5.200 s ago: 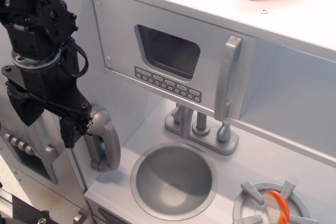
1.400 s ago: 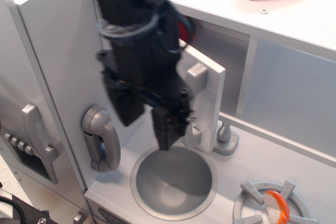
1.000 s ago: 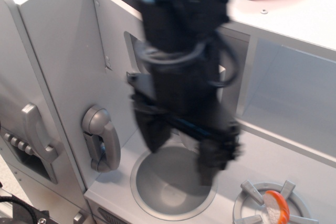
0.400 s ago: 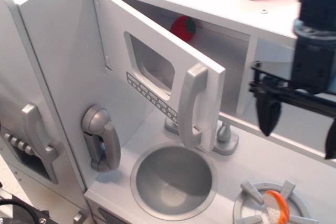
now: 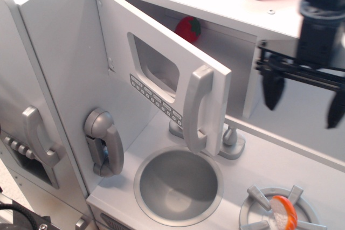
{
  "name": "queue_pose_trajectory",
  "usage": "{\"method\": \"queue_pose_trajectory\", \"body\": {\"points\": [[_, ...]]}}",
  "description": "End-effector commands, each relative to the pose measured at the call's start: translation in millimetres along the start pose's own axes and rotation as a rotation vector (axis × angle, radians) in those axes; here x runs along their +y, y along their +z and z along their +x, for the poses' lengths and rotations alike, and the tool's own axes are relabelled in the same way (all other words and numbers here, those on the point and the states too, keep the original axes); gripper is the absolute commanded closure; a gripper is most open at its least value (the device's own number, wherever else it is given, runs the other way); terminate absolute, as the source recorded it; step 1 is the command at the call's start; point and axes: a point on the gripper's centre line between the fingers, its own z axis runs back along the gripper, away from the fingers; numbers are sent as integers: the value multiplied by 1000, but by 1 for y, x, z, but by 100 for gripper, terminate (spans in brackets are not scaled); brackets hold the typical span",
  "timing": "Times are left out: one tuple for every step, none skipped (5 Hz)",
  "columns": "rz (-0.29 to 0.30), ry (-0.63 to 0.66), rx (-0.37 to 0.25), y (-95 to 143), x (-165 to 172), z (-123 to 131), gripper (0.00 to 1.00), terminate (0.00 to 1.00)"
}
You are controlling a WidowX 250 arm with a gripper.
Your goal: Open microwave
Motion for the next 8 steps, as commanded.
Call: {"method": "queue_pose_trajectory", "body": {"points": [[60,-4,-164,23,61,-10,0,0],[94,-10,-179,22,84,-24,0,0],[102,-22,-166,23,108,-44,0,0],[90,-55,-140,24,131,-65,0,0],[106,-96,-142,27,153,-88,0,0],[95,-113,-137,35,163,-100,0,0],[86,-121,-138,39,168,-105,0,0],[53,-117,-121,46,158,-104,0,0]]}}
